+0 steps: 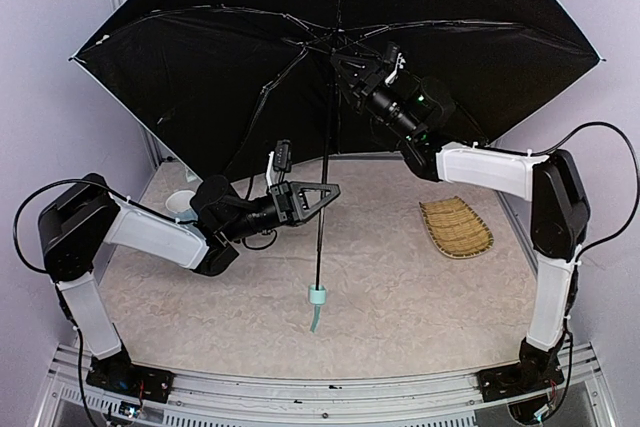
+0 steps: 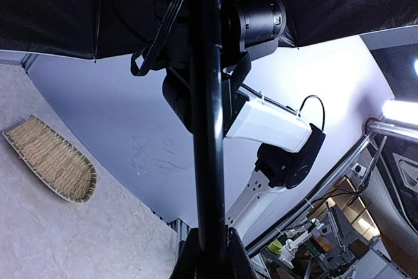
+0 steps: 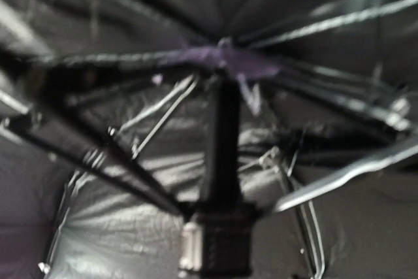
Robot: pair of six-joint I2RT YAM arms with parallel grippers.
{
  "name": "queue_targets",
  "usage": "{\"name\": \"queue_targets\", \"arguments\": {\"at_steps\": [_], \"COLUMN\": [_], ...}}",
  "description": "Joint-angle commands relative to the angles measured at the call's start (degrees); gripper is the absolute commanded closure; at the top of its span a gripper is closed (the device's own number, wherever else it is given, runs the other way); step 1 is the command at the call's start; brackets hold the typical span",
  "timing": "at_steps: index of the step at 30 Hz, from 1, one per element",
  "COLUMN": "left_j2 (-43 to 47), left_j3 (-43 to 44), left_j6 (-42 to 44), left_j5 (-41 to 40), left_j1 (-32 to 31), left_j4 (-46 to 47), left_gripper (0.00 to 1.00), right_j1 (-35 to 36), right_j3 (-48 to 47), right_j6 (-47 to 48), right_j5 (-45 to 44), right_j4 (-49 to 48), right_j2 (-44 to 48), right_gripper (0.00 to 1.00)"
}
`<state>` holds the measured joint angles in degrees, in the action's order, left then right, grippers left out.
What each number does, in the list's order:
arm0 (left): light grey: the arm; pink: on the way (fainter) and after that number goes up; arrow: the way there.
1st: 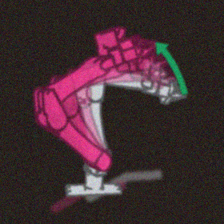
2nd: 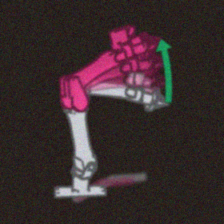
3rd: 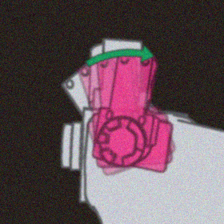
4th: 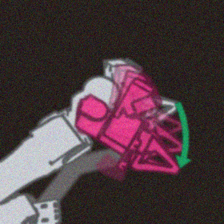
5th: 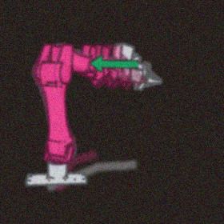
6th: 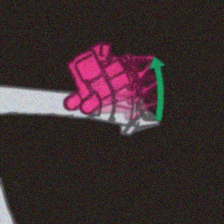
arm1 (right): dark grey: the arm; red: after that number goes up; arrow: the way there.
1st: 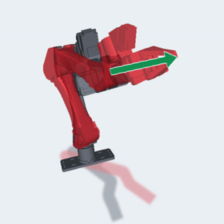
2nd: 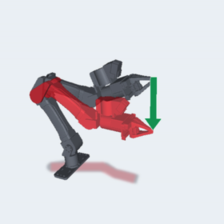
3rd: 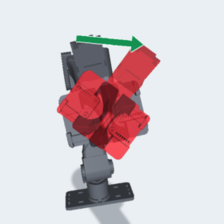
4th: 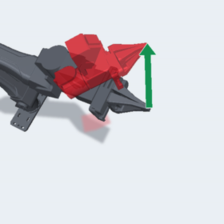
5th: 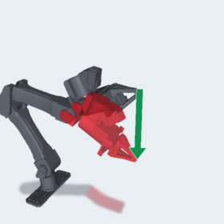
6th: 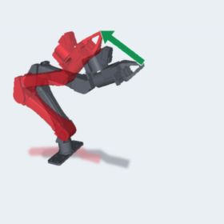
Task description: Put away the umbrella
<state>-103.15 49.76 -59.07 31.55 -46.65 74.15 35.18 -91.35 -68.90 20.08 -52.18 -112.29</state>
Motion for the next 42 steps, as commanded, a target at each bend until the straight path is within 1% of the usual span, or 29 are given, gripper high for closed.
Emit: {"name": "queue_targets", "arguments": {"at_steps": [1,5,12,15,17,24,29,31,32,35,36,38,40,42], "left_j2": [0.51,0.7,1.31,1.54,1.84,3.08,3.88,4.39,4.77,6.67,7.48,8.91,10.05,10.63], "left_j3": [1.88,1.92,2.26,2.25,2.22,2.01,1.77,1.37,1.13,0.72,0.99,1.94,2.79,2.77], "left_j6": [3.4,3.96,4.74,4.99,5.23,6.66,7.29,7.57,8.06,12.35,15.93,21.83,26.13,27.49], "left_j5": [0.7,0.71,0.6,0.46,0.44,0.18,0.09,-0.32,-0.86,-5.34,-7.65,-13.0,-18.08,-20.51], "left_j1": [-0.54,-0.8,-0.9,-0.9,-0.94,-1.03,-0.9,-0.56,-0.35,-0.15,-0.42,-1.51,-2.81,-3.66], "left_j4": [6.28,5.84,4.61,4.37,4.18,2.89,2.42,2.15,1.65,-3.75,-7.16,-14.13,-18.85,-19.51], "left_gripper": [1.0,1.0,1.0,1.0,1.0,1.0,1.0,1.0,1.0,1.0,1.0,1.0,1.0,1.0], "right_j1": [0.24,0.24,0.01,-0.02,-0.11,-0.2,-0.54,-0.7,-0.72,-0.37,0.12,2.11,4.05,4.77], "right_j3": [-1.82,-2.07,-5.67,-6.87,-6.68,-6.7,-4.62,-2.98,-2.12,0.25,0.97,2.42,3.87,4.6], "right_j6": [-1.58,-0.68,-0.21,-1.18,-1.62,-1.5,-0.63,0.69,2.11,11.03,14.94,25.05,33.47,37.43], "right_j5": [-2.67,-3.85,-2.41,-1.63,-1.83,-1.53,-1.67,-2.06,-2.37,-5.52,-8.89,-15.98,-22.79,-25.64], "right_j4": [-2.99,-3.91,-1.83,-1.7,-2.58,-1.95,-1.11,-0.49,0.5,5.94,8.21,12.27,13.39,13.38], "right_j2": [-1.19,-1.56,-3.49,-4.34,-4.38,-4.23,-2.97,-1.96,-1.27,2.33,3.78,6.69,8.87,9.8], "right_gripper": [0.5,0.55,0.57,0.59,0.66,0.99,1.0,0.77,0.64,0.34,0.3,0.29,0.29,0.33]}}
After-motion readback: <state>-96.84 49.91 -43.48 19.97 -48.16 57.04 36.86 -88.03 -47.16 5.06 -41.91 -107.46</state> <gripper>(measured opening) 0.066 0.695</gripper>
